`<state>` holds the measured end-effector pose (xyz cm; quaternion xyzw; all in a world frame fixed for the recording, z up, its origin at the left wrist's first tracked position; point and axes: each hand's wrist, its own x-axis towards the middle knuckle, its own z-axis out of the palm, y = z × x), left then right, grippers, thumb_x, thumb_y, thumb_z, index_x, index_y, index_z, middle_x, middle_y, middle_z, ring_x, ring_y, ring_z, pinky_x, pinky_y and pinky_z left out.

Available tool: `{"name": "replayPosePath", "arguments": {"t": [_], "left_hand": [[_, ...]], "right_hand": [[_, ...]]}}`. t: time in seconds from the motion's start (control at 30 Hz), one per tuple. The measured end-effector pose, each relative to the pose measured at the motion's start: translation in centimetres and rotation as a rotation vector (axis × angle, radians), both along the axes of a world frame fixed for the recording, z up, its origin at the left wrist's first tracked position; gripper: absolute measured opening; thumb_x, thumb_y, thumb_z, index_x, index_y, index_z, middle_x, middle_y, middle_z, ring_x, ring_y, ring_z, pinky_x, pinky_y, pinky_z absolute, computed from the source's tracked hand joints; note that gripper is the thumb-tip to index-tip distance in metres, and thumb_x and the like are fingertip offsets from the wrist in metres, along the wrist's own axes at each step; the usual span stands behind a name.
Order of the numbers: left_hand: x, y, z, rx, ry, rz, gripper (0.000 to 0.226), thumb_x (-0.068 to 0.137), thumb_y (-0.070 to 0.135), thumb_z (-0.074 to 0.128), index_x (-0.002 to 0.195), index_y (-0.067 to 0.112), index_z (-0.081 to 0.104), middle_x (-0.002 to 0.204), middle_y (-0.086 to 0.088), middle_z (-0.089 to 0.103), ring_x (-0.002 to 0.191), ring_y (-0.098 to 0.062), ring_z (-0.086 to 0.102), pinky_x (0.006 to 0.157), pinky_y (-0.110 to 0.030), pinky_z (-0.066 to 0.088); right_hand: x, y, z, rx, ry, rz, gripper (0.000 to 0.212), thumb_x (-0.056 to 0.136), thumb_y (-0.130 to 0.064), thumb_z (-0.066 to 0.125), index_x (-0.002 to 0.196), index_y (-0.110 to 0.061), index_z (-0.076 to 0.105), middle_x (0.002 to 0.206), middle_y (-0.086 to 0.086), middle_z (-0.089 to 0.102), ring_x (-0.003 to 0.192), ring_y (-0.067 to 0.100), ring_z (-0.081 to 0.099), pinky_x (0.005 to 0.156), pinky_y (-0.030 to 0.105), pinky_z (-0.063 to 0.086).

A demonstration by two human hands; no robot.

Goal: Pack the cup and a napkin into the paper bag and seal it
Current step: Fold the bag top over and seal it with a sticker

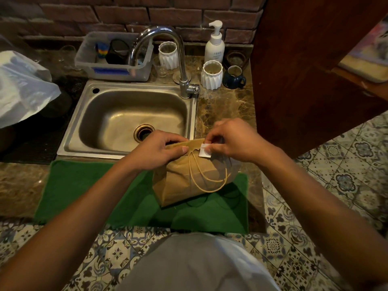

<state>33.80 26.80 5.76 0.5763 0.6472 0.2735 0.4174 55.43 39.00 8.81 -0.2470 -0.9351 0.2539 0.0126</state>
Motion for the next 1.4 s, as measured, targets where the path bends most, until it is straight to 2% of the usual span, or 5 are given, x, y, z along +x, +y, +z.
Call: {"name": "replayPosePath", "arguments": {"t": [0.2, 0.87, 1.03, 1.27, 1.4], "left_hand": [[-0.7, -0.2, -0.4, -0.008, -0.045, -0.015, 0.02, 0.087, 0.036, 0.069, 0.105, 0.036, 0.076, 0.099, 0.009, 0.079, 0.094, -0.011, 0.073, 0.089, -0.047, 0.058], [-1.6, 0.0, -1.2, -0.02, -0.083, -0.059, 0.02, 0.089, 0.035, 0.07, 0.107, 0.027, 0.076, 0.1, 0.008, 0.074, 0.095, -0.01, 0.069, 0.086, -0.034, 0.054], [-1.6, 0.6, -1.2, -0.081, -0.1, -0.075, 0.014, 0.091, 0.028, 0.07, 0.103, 0.022, 0.074, 0.093, 0.005, 0.074, 0.085, -0.009, 0.067, 0.081, -0.035, 0.052], [0.0, 1.3, -0.4, 0.028, 0.26, -0.141, 0.027, 0.084, 0.043, 0.077, 0.096, 0.018, 0.079, 0.077, 0.003, 0.074, 0.07, -0.015, 0.066, 0.064, -0.036, 0.049], [0.2, 1.4, -0.3, 0.085, 0.292, -0.119, 0.018, 0.087, 0.035, 0.075, 0.093, 0.019, 0.08, 0.076, 0.001, 0.074, 0.069, -0.017, 0.066, 0.065, -0.039, 0.049]], "right_hand": [[-0.8, -0.4, 0.0, 0.085, -0.021, 0.02, 0.018, 0.087, -0.041, 0.075, 0.1, -0.028, 0.079, 0.073, -0.022, 0.04, 0.084, 0.008, 0.045, 0.063, 0.029, 0.028], [-1.9, -2.4, -0.9, 0.209, -0.042, -0.008, 0.019, 0.088, -0.047, 0.072, 0.094, -0.031, 0.079, 0.077, -0.014, 0.047, 0.081, 0.008, 0.041, 0.075, 0.031, 0.024], [-2.5, -3.0, -1.3, 0.277, -0.039, -0.018, 0.02, 0.087, -0.046, 0.072, 0.093, -0.029, 0.08, 0.08, -0.007, 0.06, 0.087, 0.019, 0.058, 0.073, 0.031, 0.027], [-2.6, -3.2, -1.8, 0.282, -0.018, -0.015, 0.023, 0.087, -0.045, 0.071, 0.096, -0.026, 0.081, 0.083, -0.001, 0.067, 0.086, 0.02, 0.06, 0.062, 0.028, 0.032], [-2.4, -3.4, -2.0, 0.338, -0.015, -0.06, 0.024, 0.088, -0.045, 0.07, 0.095, -0.024, 0.081, 0.082, -0.001, 0.069, 0.086, 0.022, 0.062, 0.068, 0.031, 0.039]]}}
